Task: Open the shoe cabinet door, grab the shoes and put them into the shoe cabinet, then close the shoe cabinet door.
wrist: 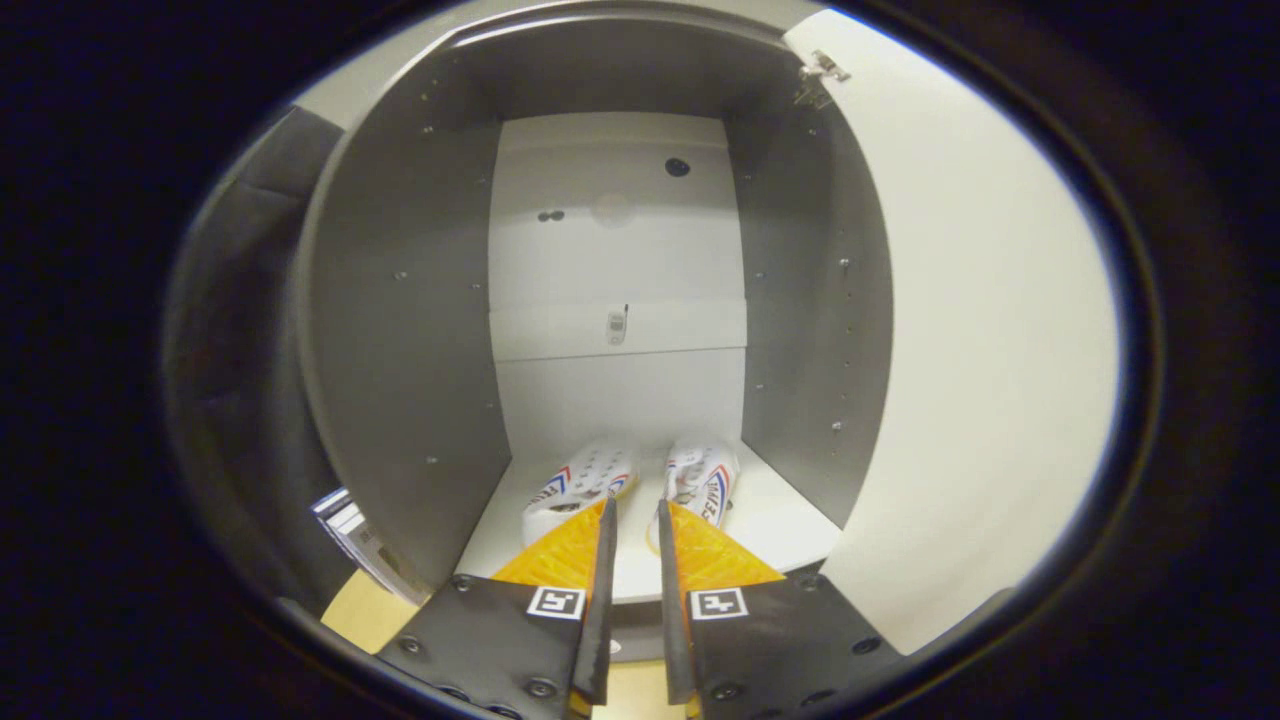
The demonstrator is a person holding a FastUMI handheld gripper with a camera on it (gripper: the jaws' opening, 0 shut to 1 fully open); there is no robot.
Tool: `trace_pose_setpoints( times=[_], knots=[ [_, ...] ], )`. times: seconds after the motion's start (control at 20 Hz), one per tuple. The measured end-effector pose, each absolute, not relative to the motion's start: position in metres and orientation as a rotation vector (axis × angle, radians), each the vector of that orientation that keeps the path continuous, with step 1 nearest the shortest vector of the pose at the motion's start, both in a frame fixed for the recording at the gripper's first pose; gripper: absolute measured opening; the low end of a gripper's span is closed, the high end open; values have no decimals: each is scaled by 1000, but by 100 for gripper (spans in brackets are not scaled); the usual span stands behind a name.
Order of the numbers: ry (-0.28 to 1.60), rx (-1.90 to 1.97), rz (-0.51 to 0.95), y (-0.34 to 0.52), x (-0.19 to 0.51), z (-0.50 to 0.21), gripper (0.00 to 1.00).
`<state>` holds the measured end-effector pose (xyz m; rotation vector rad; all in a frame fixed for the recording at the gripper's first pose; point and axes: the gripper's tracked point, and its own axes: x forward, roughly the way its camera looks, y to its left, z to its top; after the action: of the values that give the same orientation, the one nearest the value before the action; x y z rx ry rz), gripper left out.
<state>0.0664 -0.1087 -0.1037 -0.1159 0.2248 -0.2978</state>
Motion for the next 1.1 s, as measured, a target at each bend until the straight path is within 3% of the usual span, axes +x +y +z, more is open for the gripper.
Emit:
trace_pose_setpoints(
  times=[0.6, 1.1],
  knots=[
    [45, -94, -269, -92, -59, -5, 24],
    [17, -65, -141, -129, -161, 53, 23]
  ],
)
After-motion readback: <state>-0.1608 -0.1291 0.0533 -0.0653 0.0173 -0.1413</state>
